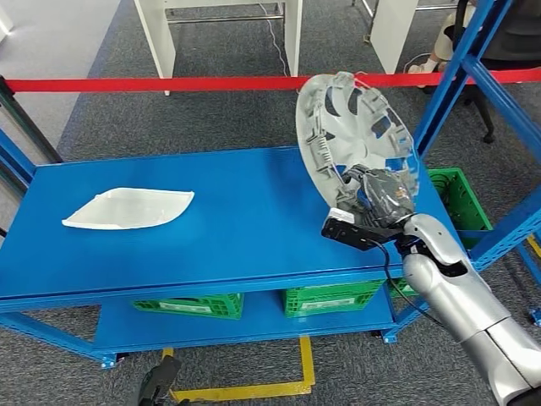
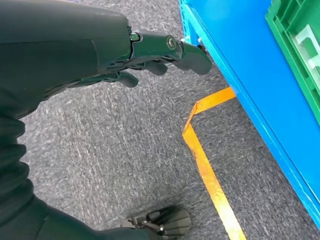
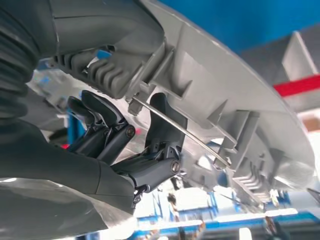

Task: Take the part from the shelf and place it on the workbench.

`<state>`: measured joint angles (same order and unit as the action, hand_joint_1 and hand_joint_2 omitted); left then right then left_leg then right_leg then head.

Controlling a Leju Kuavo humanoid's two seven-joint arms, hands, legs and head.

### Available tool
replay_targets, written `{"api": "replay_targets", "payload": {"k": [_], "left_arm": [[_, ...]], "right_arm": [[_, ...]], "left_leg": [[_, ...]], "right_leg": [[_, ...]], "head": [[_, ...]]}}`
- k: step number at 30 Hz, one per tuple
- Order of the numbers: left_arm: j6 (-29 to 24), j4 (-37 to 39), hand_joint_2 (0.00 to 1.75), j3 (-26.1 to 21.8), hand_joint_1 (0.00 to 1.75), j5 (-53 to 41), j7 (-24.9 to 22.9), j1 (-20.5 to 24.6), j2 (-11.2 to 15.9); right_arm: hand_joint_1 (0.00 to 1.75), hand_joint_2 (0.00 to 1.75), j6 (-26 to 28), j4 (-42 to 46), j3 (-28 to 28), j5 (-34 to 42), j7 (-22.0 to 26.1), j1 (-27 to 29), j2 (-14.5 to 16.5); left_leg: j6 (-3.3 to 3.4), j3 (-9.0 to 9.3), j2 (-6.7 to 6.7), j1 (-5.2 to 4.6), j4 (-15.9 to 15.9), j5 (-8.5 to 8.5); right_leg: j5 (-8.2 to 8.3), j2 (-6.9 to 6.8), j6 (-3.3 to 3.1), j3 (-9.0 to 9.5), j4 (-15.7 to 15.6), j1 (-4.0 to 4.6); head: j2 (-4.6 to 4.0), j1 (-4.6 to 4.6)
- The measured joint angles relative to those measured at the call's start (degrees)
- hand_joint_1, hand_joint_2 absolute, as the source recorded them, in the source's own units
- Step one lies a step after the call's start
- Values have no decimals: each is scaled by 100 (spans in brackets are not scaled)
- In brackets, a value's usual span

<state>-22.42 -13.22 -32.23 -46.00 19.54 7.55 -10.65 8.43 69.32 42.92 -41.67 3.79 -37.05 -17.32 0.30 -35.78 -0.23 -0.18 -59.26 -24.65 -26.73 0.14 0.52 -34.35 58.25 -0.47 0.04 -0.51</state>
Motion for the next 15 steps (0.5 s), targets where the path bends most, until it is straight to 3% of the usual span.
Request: {"api": "replay_targets", "payload": {"k": [4, 6, 8, 9, 10, 11, 13, 15], "left_arm": [[-34, 0, 175, 14, 0, -58, -48, 25, -9], [-59, 0, 175, 24, 0, -86, -91, 51, -20], [-72, 0, 175, 29, 0, -103, -131, 65, -34], [-75, 0, 175, 30, 0, -105, -139, 65, -38], [-79, 0, 175, 31, 0, -105, -144, 68, -40], [-84, 0, 175, 32, 0, -106, -148, 72, -43], [-115, 0, 175, 36, 0, -109, -162, 85, -49], [-174, 0, 175, 44, 0, -114, -196, 93, -52]], "right_arm": [[175, 175, 0, 123, -123, 81, 263, -34, 65], [175, 175, -55, 176, -162, 156, 398, -63, 103], [175, 175, -101, 220, -167, 178, 484, -85, 156], [175, 175, -115, 240, -166, 170, 501, -91, 187], [175, 175, -126, 262, -165, 152, 507, -103, 222], [175, 175, -137, 286, -162, 132, 507, -121, 256], [175, 175, -165, 341, -157, 89, 505, -181, 318], [175, 175, -203, 401, -129, 55, 521, -268, 403]], "left_leg": [[90, 31, -5, 9, 122, 7], [133, 45, -5, 33, 159, 32], [146, 42, -6, 37, 156, 31], [147, 44, -6, 39, 155, 29], [145, 46, -7, 44, 151, 25], [135, 49, -9, 51, 143, 18], [91, 44, -20, 61, 111, -10], [27, 7, -30, 48, 58, -27]], "right_leg": [[-73, -6, 113, -81, 76, -12], [-359, -8, 149, -331, 585, -19], [-673, -10, 176, -705, 1370, -23], [-721, -11, 186, -835, 1617, -25], [-647, -12, 193, -862, 1630, -29], [-471, -14, 198, -775, 1410, -34], [-75, -18, 209, -405, 622, -44], [48, -7, 178, -152, 119, -39]], "head": [[0, -7], [0, -19], [0, -25], [0, -23], [0, -24], [0, -22], [0, -25], [0, -26]]}}
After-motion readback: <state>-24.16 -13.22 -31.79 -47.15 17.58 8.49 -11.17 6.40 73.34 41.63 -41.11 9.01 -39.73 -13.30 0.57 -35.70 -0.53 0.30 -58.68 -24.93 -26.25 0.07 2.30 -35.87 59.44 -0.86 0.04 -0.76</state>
